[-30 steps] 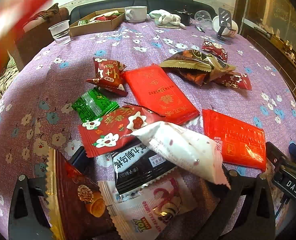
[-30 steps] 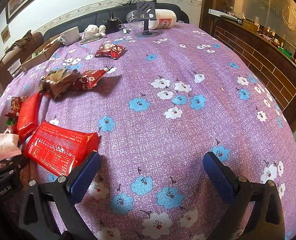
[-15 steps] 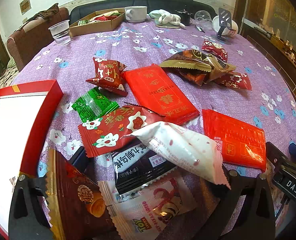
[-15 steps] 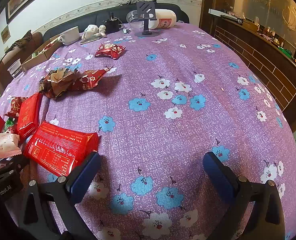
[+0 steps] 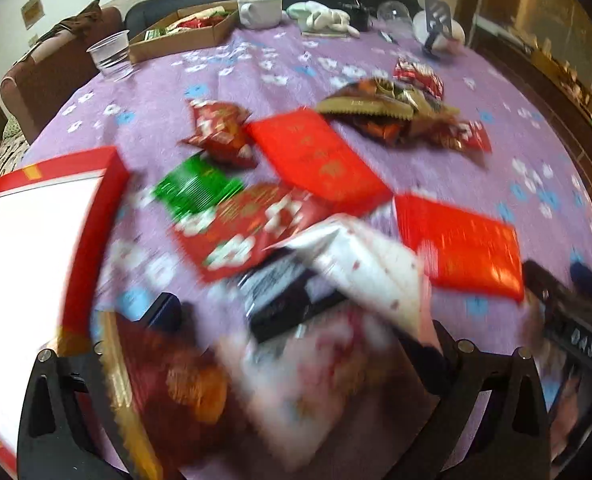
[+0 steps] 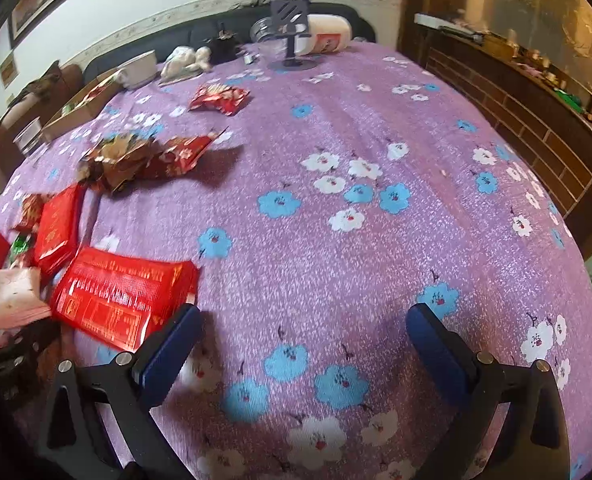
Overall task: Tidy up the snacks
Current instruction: 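Grasp the white heart-printed pastry with the right gripper while the left grasps the brown wafer packet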
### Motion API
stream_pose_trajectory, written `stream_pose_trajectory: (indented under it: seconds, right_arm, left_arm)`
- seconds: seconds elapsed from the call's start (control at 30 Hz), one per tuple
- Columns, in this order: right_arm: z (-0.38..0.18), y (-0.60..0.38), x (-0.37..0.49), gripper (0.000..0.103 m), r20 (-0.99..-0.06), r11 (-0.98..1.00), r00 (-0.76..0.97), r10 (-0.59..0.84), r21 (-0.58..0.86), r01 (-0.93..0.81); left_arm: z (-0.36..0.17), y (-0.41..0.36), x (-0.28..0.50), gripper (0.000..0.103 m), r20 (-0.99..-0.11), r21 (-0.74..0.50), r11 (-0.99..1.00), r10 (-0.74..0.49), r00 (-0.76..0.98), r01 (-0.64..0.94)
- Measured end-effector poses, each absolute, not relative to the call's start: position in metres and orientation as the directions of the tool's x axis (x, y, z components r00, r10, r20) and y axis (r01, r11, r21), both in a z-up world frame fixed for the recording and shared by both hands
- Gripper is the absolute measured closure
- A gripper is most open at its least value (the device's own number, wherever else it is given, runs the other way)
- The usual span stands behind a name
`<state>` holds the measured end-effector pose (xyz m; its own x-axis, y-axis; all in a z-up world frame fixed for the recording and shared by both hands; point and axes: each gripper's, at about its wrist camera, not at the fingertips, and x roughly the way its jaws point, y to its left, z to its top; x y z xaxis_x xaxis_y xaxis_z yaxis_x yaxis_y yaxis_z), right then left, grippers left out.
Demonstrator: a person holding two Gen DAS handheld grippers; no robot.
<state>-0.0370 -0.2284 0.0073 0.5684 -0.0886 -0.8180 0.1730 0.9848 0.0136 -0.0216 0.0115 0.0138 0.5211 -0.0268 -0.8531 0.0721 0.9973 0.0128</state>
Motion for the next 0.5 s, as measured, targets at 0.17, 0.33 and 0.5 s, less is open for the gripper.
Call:
stream_pose_trajectory:
  seconds: [0.17,0.33,0.5]
  right_arm:
    - [0.021,-0.236,-0.067,0.0,-0.801,0.976,0.598,0.033,0.155,0.154]
    - [0.049,-0.212,-0.084,0.0,-0.747,0.973,0.645,0.159,0.231,0.027]
    - [0.056,-0.141,-0.078,0.0,-0.754,0.963,0.599,0.268,0.214,-0.162]
  left_arm:
    - [0.068,0.049,-0.086,0.0,-0.735,-0.009,0.992,-0.093,0.672,0.128]
    - [0.077,0.088,-0.122,0.0,-0.704,0.117,0.986,-0.002,0.71,0.12]
    - [0.067,0.128,-0.153,0.0,-0.69,0.197,0.977,0.08,0.719,0.08]
